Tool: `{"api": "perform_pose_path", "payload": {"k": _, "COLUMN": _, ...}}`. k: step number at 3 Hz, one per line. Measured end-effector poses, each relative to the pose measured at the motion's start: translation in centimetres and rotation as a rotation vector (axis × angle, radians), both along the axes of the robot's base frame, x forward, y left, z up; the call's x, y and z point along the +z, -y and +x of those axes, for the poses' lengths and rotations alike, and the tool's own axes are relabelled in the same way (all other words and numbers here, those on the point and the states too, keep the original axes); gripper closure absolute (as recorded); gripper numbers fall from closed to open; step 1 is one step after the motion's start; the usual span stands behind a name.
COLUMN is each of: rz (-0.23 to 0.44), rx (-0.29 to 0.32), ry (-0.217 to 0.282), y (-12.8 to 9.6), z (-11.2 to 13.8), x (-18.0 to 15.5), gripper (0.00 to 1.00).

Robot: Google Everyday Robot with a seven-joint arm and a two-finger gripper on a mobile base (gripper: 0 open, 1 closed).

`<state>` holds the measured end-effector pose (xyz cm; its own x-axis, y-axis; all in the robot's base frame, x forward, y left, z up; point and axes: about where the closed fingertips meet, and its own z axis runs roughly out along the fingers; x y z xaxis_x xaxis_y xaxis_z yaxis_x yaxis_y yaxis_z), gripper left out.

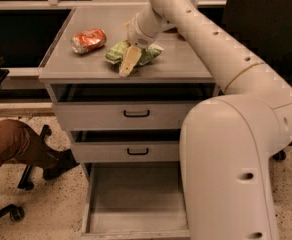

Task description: Place green jalapeno chip bag into bottom drawer

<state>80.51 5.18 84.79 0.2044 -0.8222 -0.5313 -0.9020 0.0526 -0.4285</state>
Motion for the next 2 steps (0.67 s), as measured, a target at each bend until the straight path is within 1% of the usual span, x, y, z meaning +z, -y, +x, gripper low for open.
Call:
{"api": "perform_pose_path", "payload": {"k": 1, "rz": -0.001, "rx": 0.001, "ry": -0.005, "y": -0.16, "z": 0.36, "x": -0.07, "gripper": 0.19}}
{"api": "perform_pose_path", "payload": {"k": 2, "rz": -0.001, "rx": 0.001, "ry": -0.005, "y": -0.16, "z": 0.36, "x": -0.06, "gripper": 0.42}}
